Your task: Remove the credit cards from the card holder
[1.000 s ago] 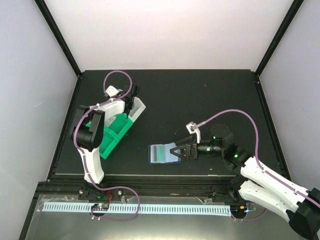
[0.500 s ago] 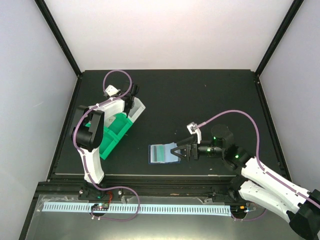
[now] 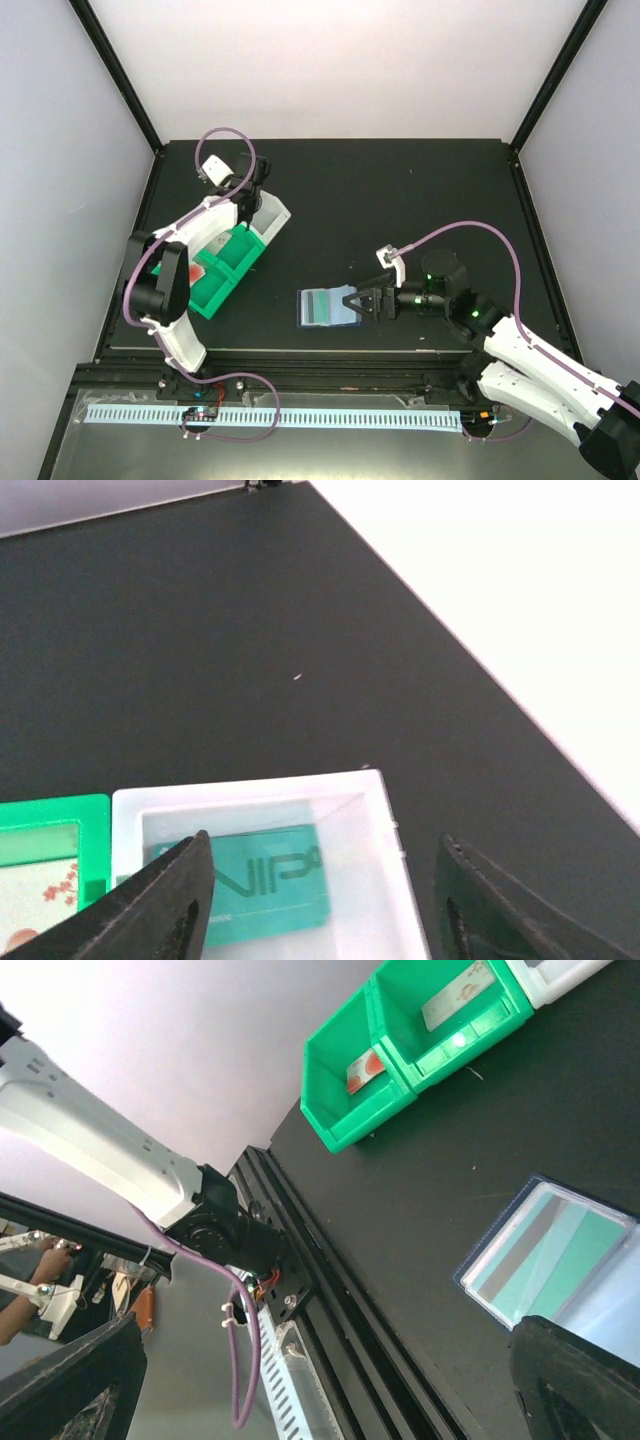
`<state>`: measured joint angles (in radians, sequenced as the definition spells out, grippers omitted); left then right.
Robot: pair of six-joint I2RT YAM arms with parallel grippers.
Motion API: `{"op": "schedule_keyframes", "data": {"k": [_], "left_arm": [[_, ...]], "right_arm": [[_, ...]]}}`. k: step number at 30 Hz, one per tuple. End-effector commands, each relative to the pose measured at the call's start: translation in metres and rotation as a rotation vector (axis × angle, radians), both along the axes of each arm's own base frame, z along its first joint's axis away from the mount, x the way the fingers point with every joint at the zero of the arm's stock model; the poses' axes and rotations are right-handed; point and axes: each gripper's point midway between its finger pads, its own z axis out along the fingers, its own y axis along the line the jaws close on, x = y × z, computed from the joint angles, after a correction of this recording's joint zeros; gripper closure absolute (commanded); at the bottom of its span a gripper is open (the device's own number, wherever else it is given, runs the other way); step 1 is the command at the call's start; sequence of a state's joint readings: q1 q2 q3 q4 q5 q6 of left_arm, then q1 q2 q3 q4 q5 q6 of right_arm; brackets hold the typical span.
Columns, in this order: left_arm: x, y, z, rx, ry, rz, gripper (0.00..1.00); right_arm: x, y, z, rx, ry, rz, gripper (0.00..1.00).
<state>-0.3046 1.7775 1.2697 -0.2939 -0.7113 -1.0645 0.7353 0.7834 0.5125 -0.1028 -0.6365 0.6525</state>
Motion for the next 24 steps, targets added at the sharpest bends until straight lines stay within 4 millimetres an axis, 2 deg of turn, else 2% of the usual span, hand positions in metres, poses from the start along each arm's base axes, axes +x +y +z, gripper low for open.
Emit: {"op": "schedule_keyframes", "data": {"k": [1,3,7,10,13,17,24], "left_arm": [[-0.006,-0.008,0.038,0.058,-0.054,-0.132,0.27],[-0.014,-0.013,0.049,0.083,-0.048,-0.209,0.15],[-0.041,-0.018,0.073,0.128,-0.017,-0.352,0.03],[-0.064,-0.028,0.086,0.147,0.001,-0.495,0.01],[-0.096,-0.043,0.098,0.129,-0.018,-0.659,0.01],[-0.137,-0.077,0.093,0.089,-0.044,-0.948,0.01],[-0.211,-0.126,0.073,-0.107,-0.141,-1.309,0.01]], "right_arm": [[0.005,-0.001,0.012,-0.006,-0.026,-0.029,0.00],[0.006,-0.001,0.011,-0.018,-0.020,-0.030,0.00],[0.013,-0.003,0.001,-0.092,-0.001,-0.057,0.00],[0.018,-0.005,-0.008,-0.140,0.007,-0.079,0.00],[0.023,-0.005,-0.013,-0.159,0.009,-0.094,0.00],[0.034,-0.005,-0.022,-0.197,0.025,-0.135,0.00],[0.047,0.004,-0.045,-0.252,0.089,-0.154,0.02]]}}
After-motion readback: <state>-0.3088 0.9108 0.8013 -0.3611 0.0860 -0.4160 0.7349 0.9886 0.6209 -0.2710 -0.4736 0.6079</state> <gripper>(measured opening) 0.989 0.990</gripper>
